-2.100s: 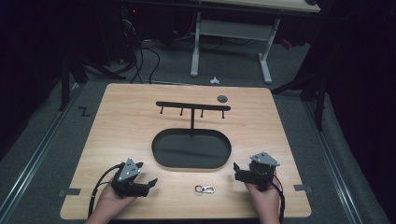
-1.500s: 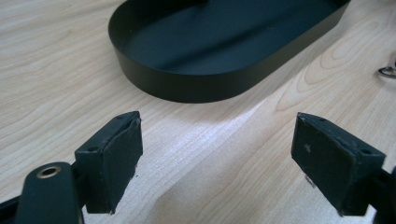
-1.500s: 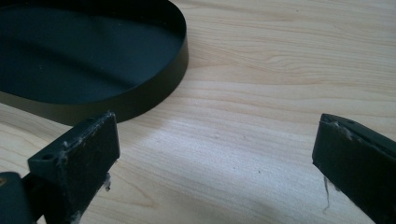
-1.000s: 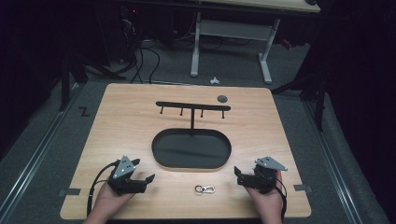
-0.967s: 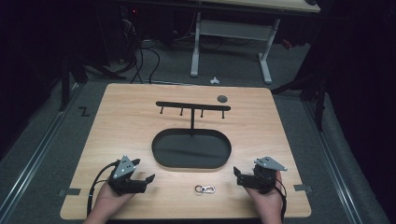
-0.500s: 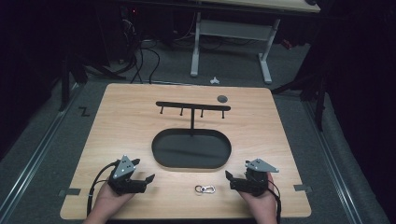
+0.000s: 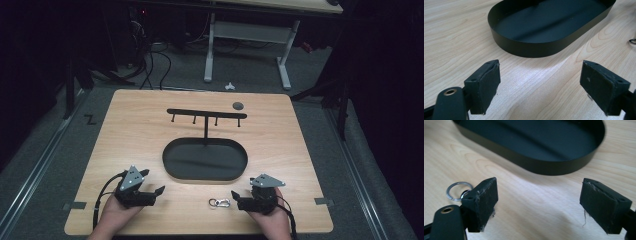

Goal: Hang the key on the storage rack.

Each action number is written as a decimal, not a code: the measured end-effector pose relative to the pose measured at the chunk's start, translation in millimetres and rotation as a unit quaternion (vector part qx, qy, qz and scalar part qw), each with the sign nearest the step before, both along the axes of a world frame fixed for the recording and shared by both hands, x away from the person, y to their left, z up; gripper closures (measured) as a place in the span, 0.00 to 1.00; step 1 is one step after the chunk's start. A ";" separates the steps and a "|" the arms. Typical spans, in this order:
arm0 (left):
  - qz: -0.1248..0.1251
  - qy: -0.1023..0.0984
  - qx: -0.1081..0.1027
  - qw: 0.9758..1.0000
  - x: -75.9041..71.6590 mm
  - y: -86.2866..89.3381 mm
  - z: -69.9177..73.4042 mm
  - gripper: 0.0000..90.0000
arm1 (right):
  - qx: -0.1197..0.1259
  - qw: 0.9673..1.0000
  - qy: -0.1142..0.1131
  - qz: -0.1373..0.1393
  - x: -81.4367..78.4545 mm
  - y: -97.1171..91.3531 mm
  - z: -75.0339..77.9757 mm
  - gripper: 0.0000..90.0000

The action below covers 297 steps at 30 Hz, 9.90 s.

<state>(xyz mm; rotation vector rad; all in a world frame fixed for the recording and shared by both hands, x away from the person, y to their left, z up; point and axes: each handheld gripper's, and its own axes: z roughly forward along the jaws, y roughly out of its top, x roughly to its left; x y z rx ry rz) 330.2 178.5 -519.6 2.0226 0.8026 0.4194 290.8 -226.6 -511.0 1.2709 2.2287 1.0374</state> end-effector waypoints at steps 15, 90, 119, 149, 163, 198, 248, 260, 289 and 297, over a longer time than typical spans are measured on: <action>-0.007 -0.006 0.003 1.000 -1.1 0.0 2.9 0.19 | -0.063 0.996 0.038 0.055 -4.4 15.7 4.5 0.22; -0.025 -0.002 0.009 1.000 -1.4 -3.7 2.5 0.19 | -0.319 0.894 0.209 0.236 28.1 98.9 25.1 0.60; -0.028 -0.002 0.011 1.000 -1.2 -5.2 2.2 0.19 | -0.294 0.899 0.243 0.213 30.1 97.2 21.3 0.67; -0.030 -0.001 0.013 0.999 -1.3 -5.2 2.0 0.19 | -0.292 0.894 0.255 0.224 35.5 103.4 21.3 0.76; -0.030 0.000 0.012 0.999 -1.1 -4.7 2.1 0.19 | -0.276 0.902 0.260 0.208 39.5 90.5 44.5 0.76; -0.030 -0.002 0.010 0.999 -1.2 -4.9 2.8 0.19 | -0.228 0.933 0.256 0.113 63.9 33.4 103.9 0.76; -0.033 0.000 0.011 0.999 -1.5 -5.2 2.2 0.19 | -0.212 0.949 0.232 0.027 123.9 6.4 188.2 0.76; -0.033 -0.001 0.008 0.999 -1.5 -4.1 3.0 0.19 | -0.217 0.949 0.227 0.025 137.1 16.3 199.5 0.76; -0.033 -0.001 0.010 0.999 -1.5 -4.1 3.0 0.19 | -0.218 0.953 0.209 0.025 149.0 40.4 230.9 0.76; -0.031 -0.001 0.009 0.999 -1.4 -3.4 3.3 0.19 | -0.216 0.953 0.213 0.017 156.8 39.6 227.3 0.76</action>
